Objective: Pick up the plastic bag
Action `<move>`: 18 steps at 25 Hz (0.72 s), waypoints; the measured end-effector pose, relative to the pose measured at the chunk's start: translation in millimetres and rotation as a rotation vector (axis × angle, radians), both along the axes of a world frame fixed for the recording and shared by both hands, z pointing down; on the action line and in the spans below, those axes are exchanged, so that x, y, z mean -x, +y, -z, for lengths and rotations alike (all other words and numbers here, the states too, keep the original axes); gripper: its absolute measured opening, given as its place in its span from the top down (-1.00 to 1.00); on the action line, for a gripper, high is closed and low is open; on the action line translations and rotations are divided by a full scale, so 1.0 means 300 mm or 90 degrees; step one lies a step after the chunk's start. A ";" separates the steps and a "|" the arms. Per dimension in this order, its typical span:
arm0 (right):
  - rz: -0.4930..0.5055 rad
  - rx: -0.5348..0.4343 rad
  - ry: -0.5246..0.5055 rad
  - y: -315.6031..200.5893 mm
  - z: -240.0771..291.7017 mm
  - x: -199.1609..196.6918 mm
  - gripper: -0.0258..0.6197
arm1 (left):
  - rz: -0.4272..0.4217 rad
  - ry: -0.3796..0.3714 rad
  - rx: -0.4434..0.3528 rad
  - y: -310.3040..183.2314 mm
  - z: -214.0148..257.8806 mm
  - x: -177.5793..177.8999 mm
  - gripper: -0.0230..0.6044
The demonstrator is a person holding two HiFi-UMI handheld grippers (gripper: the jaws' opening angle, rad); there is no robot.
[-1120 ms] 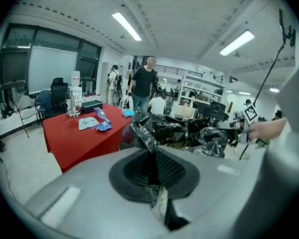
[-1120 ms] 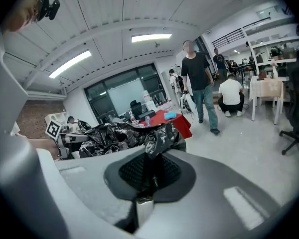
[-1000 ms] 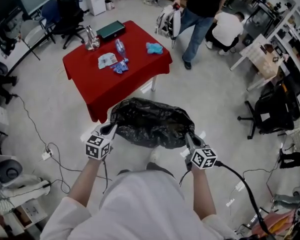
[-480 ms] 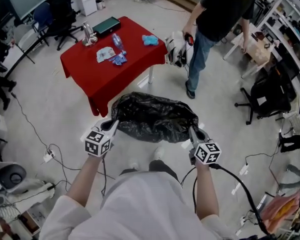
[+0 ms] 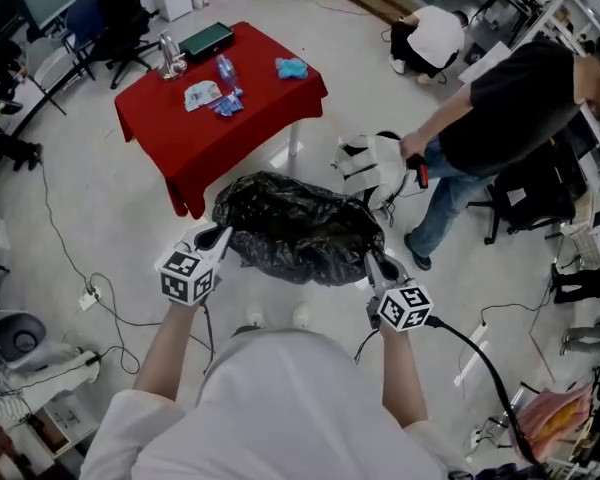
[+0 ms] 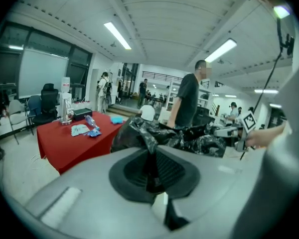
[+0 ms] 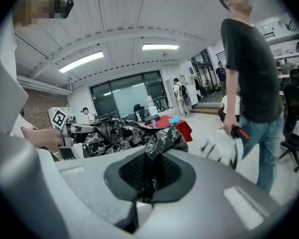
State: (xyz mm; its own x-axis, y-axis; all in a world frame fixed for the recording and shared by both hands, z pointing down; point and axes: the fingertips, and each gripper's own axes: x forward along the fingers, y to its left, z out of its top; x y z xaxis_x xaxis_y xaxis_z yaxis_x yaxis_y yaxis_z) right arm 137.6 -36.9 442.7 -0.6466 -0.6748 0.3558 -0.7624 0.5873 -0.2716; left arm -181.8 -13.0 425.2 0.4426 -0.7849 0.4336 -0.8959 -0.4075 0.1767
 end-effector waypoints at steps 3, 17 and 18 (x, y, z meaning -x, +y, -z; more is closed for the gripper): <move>0.012 -0.009 -0.008 0.023 0.015 -0.012 0.92 | -0.004 -0.002 -0.002 0.008 0.007 -0.038 0.91; 0.004 -0.019 -0.018 -0.049 0.024 -0.068 0.92 | -0.008 -0.002 0.000 -0.010 -0.005 -0.076 0.91; 0.005 -0.020 -0.017 -0.054 0.025 -0.061 0.92 | -0.009 -0.002 -0.001 -0.015 -0.002 -0.071 0.91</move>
